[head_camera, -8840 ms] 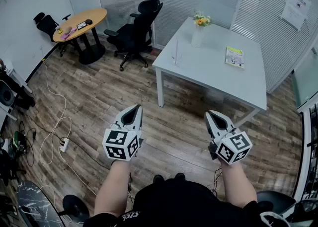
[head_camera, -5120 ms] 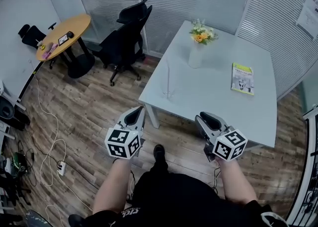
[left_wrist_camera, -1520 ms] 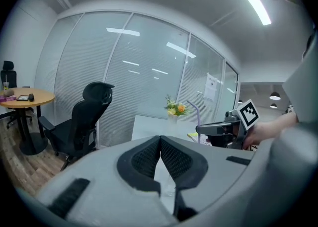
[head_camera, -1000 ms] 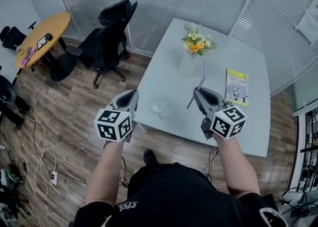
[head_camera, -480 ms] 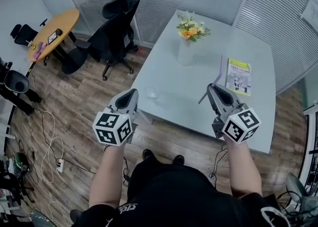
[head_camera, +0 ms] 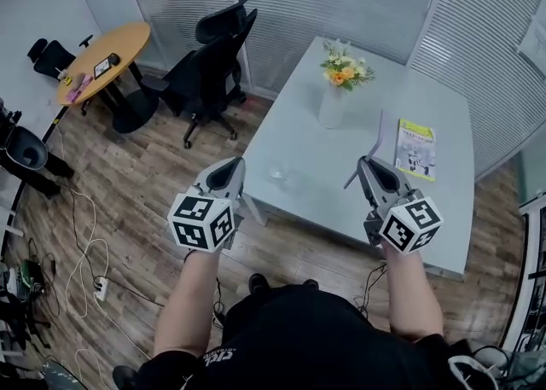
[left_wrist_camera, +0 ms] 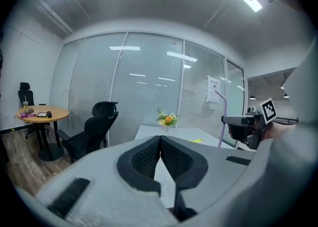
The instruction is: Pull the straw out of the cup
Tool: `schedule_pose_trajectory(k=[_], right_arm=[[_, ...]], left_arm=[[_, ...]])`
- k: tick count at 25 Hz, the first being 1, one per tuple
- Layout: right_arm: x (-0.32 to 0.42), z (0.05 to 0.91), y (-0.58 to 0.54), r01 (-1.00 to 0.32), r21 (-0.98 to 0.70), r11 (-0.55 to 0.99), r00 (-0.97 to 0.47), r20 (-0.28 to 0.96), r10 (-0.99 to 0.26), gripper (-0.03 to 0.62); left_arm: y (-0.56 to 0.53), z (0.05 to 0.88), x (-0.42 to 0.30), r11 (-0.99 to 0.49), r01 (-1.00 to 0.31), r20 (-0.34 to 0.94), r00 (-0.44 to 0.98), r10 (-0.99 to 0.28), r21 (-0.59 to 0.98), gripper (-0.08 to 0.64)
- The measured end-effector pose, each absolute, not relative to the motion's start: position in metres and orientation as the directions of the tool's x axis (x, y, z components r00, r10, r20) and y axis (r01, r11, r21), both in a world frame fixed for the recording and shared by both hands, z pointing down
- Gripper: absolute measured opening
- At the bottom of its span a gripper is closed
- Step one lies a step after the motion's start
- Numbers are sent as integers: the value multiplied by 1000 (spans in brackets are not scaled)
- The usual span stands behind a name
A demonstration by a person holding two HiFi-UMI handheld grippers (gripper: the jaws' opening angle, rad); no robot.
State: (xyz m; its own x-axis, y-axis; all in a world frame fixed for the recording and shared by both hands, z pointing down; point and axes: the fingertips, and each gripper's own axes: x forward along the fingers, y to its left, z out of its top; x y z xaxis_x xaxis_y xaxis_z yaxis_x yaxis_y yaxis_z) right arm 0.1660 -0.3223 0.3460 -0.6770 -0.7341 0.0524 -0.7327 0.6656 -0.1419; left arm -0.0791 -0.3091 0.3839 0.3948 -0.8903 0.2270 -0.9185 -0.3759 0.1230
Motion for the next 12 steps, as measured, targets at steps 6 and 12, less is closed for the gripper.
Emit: schedule_pose_trajectory(k=[6,12], right_arm=[[152,342,-322,-742,-126,658,-668,66,-741,20],[142,347,-322,-743,-142,653,-666,74,-742,20]], left_arm=[[-307,378,-97,-379,-918,217,396,-892,117,9],[-307,387,-109,-379,-916,234,400,-886,128,9]])
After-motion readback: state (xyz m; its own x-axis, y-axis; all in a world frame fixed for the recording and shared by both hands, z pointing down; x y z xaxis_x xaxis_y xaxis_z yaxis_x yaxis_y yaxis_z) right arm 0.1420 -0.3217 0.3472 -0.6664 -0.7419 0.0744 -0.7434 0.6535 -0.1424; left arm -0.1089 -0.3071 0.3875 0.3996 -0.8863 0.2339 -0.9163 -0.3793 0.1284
